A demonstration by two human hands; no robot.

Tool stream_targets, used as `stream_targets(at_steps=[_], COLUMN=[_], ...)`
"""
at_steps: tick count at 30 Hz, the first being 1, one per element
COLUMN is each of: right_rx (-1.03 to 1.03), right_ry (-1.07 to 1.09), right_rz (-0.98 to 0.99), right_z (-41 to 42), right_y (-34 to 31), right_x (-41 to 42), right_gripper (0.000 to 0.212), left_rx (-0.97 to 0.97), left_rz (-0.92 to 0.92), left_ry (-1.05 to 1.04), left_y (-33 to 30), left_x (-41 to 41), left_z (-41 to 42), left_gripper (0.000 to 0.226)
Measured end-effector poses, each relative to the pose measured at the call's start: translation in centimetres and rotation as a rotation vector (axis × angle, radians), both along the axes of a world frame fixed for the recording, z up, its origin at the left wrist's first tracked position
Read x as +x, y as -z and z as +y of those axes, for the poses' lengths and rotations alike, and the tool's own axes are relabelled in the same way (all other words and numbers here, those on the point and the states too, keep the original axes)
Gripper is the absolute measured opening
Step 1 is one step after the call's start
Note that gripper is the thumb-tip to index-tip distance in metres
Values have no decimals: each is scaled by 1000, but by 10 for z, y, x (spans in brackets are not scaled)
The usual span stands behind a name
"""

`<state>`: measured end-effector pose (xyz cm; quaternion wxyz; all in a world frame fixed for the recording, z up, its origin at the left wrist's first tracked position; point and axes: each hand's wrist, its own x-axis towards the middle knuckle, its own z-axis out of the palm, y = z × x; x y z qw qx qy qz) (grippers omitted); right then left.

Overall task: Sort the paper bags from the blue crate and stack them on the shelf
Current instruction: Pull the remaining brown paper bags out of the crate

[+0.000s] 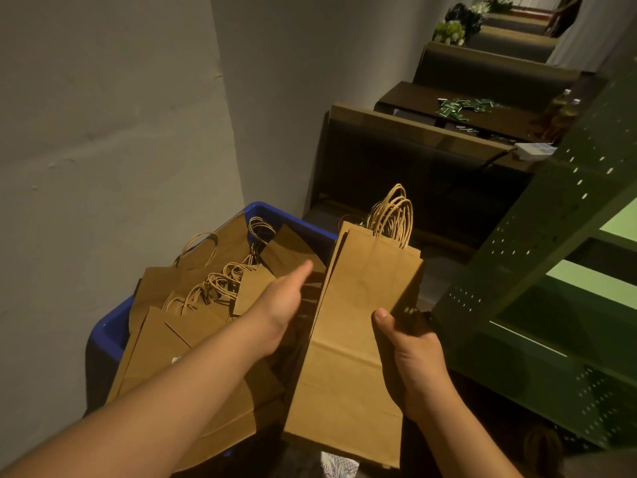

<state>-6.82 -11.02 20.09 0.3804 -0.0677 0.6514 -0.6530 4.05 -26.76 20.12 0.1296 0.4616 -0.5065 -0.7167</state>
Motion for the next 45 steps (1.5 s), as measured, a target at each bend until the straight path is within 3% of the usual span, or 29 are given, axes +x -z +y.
stream_targets(at_steps=[1, 5, 11, 18, 25, 31, 36, 45], right_rx=[1, -5, -29, -42, -40, -52, -50, -65], right_ry=[4, 0, 6, 21, 22, 1, -6, 9], right_rz=[-5, -24, -46, -92, -94, -106, -107, -127], right_z=[0, 1, 0, -4, -7, -7, -6, -8], right_y=[1, 1, 8, 17, 24, 28, 31, 32], right_x=[0, -1, -3, -5, -4, -5, -5, -4], right_gripper=[28, 26, 29, 29, 42, 45, 46, 46], left_rx=[60, 249, 257, 179, -104, 69, 100, -205], left_rz=[15, -69, -236, -427, -703, -673, -710, -805], left_ry=[-81, -349, -571, -423, -105, -182, -171, -9], left_y=[8, 58, 115, 121, 127, 125, 125, 122], left_x=[1, 16, 45, 41, 33, 23, 29, 31], left_z=[-9, -54, -88, -94, -103, -110, -112, -107], left_gripper=[34, 38, 30, 37, 37, 49, 42, 29])
